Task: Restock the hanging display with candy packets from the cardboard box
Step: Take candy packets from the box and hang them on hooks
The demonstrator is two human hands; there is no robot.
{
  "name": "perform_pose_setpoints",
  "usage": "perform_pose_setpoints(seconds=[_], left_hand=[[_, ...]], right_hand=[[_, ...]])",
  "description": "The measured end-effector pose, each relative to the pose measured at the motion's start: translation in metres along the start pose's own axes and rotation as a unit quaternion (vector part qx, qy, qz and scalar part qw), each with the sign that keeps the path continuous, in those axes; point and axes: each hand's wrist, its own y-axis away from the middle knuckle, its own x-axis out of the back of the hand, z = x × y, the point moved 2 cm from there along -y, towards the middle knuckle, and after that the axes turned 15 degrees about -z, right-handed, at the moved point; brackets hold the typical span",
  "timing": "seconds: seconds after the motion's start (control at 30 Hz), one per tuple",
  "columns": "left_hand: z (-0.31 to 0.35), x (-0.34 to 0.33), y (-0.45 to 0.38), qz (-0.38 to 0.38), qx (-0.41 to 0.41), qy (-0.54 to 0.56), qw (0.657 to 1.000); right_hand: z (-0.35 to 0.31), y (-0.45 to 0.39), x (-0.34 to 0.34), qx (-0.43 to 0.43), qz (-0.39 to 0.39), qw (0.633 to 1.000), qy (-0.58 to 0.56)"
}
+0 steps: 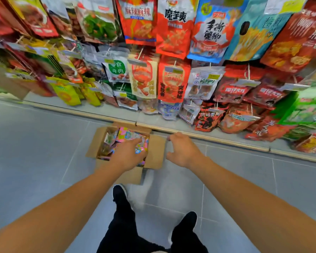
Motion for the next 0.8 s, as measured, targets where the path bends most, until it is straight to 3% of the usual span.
perform_pose_setpoints(seconds=[0.4, 0.8], left_hand=[[-0.204, 0.062, -0.081, -0.071, 0.035, 0.098, 0.992], [-0.286, 0.041, -0.170, -0.084, 0.114, 0.216, 0.966]], right_hand=[[-0.120, -0.150, -0.062, -0.074, -0.102, 0.992, -0.029], [-0.101, -0.274, -0.112, -0.099, -0.197, 0.975, -0.032]])
